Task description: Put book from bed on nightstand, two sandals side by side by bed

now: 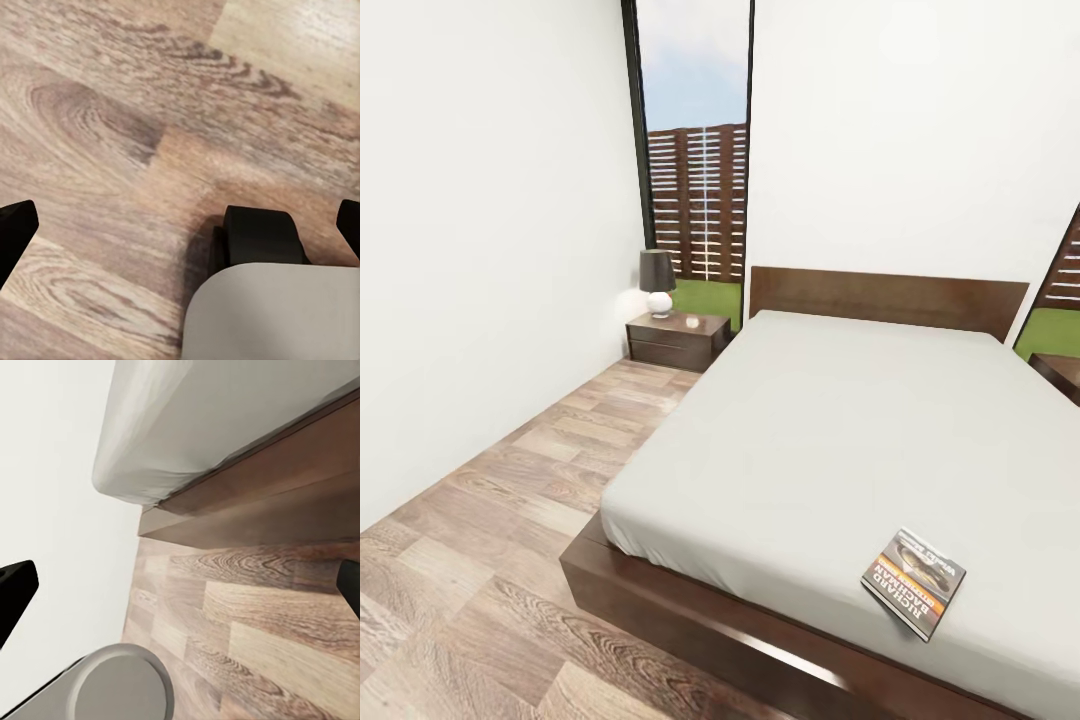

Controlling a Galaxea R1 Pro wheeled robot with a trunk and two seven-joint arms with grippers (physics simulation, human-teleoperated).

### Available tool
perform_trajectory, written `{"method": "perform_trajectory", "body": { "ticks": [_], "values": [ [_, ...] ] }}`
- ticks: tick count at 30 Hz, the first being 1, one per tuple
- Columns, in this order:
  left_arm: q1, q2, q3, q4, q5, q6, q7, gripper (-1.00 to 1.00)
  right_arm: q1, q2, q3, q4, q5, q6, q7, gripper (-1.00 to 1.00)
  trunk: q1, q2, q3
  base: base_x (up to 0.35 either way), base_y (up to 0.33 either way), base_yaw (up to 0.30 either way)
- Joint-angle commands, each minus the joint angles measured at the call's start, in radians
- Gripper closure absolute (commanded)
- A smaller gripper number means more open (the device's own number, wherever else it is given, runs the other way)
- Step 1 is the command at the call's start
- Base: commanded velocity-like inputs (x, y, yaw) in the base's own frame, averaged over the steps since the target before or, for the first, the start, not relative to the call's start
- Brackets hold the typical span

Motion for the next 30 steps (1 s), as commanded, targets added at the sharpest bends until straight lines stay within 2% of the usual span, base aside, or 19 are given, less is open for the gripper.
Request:
{"method": "perform_trajectory", "body": {
  "ticks": [1,20,25,30],
  "values": [
    [0.000,0.001,-0.009,0.000,0.006,-0.002,0.004,-1.00,-0.001,0.001,-0.008,-0.001,0.010,0.010,0.004,-1.00,0.000,0.000,-0.001,0.000,0.000,0.000],
    [-0.011,0.006,-0.012,-0.003,0.005,0.009,0.004,-1.00,-0.004,0.005,-0.007,-0.001,0.011,0.034,0.004,-1.00,0.000,0.000,-0.001,0.000,0.000,0.000],
    [-0.032,0.006,-0.013,-0.004,0.003,0.021,-0.001,-1.00,-0.004,0.008,-0.006,-0.001,0.011,0.031,0.004,-1.00,0.000,0.000,-0.001,0.000,0.000,0.000],
    [-0.084,0.004,-0.017,-0.005,-0.001,0.076,-0.007,-1.00,-0.004,0.010,-0.006,-0.002,0.011,0.027,0.004,-1.00,0.000,0.000,-0.001,0.000,0.000,0.000]
  ]
}}
